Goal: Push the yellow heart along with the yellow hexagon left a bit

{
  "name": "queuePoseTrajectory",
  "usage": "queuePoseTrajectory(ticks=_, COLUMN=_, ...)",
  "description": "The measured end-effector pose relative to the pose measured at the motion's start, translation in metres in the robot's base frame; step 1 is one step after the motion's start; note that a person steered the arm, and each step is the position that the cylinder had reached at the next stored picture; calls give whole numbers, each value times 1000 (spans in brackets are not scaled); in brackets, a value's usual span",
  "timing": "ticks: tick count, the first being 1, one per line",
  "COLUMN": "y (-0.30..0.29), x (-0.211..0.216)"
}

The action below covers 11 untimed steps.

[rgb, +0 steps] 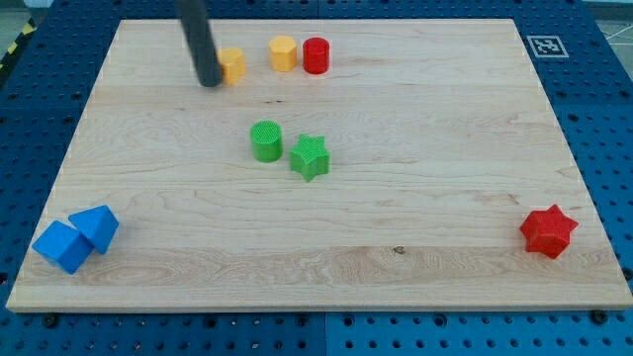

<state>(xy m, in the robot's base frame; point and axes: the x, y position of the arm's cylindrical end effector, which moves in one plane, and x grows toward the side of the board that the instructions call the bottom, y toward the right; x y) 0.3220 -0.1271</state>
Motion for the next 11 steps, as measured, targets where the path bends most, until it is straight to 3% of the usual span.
queuePoseTrajectory(ticks=2, y=75, x=-8)
queuePoseTrajectory(ticks=3, y=62, x=1)
queuePoseTrajectory(ticks=5, y=-17, x=17)
queuePoseTrajectory(ticks=7, y=-8, x=-13)
queuePoseTrajectory(ticks=11, y=39, x=-13)
